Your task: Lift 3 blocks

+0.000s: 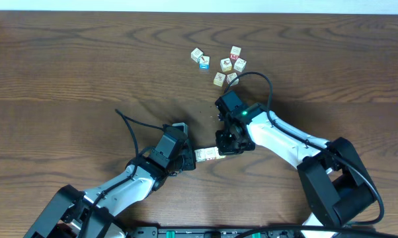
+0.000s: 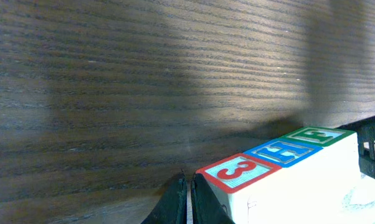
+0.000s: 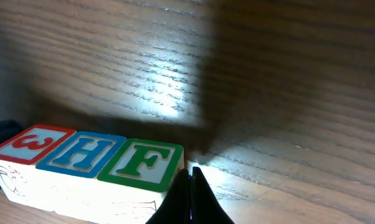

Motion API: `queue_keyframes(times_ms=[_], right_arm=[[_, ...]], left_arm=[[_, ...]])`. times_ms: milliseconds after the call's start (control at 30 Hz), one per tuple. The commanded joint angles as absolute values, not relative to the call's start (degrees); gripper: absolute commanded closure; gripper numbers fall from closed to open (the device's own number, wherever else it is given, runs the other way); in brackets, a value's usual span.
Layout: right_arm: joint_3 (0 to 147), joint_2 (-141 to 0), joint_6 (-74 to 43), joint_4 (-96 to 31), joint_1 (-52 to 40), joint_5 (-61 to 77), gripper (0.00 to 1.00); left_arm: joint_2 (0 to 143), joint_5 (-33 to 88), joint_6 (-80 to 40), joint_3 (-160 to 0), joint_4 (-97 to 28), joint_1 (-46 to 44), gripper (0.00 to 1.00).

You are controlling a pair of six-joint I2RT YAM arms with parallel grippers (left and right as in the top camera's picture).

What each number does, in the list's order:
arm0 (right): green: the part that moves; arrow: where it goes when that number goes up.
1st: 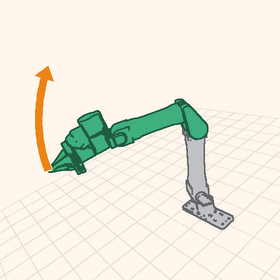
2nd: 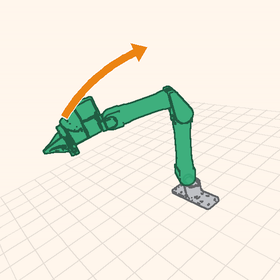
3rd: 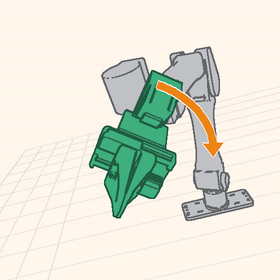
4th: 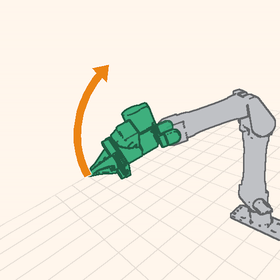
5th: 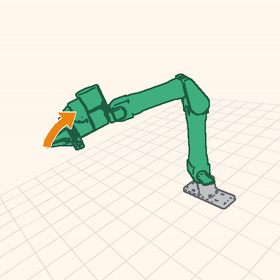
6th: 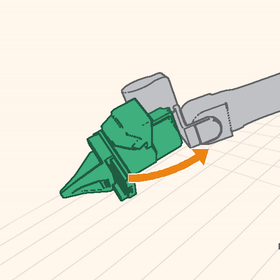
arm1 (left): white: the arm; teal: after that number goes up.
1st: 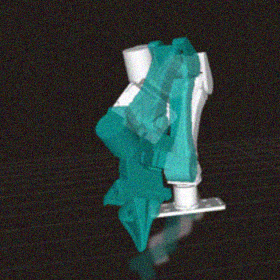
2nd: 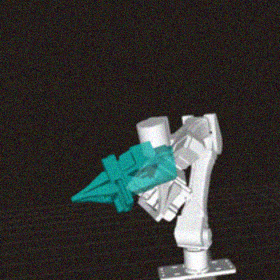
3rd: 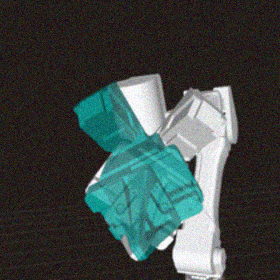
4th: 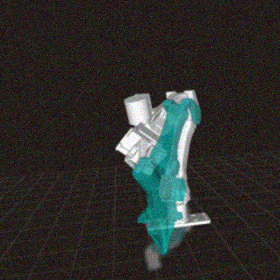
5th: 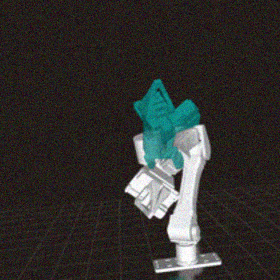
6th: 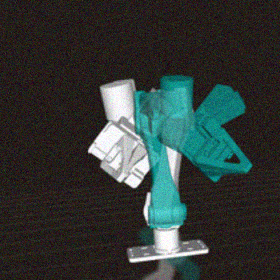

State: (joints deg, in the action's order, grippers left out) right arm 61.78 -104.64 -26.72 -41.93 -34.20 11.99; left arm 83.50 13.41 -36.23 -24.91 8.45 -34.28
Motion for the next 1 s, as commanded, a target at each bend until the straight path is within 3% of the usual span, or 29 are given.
queue_keyframes(times_ms=[0,500,967], right_arm=[[62.0,-104.81,-27.64,-40.32,-37.19,18.09,0.99],[62.02,-104.81,-28.27,-39.4,-38.68,19.73,0.99],[62.0,-104.81,-29.34,-37.67,-38.68,22.98,0.99]], left_arm=[[84.6,17.43,-36.75,-25.54,7.25,-35.14,0.92],[84.6,18.37,-32.49,-27.9,-0.64,-35.24,0.93],[84.53,19.49,-42.17,-31.11,-0.6,-37.1,0.93]])
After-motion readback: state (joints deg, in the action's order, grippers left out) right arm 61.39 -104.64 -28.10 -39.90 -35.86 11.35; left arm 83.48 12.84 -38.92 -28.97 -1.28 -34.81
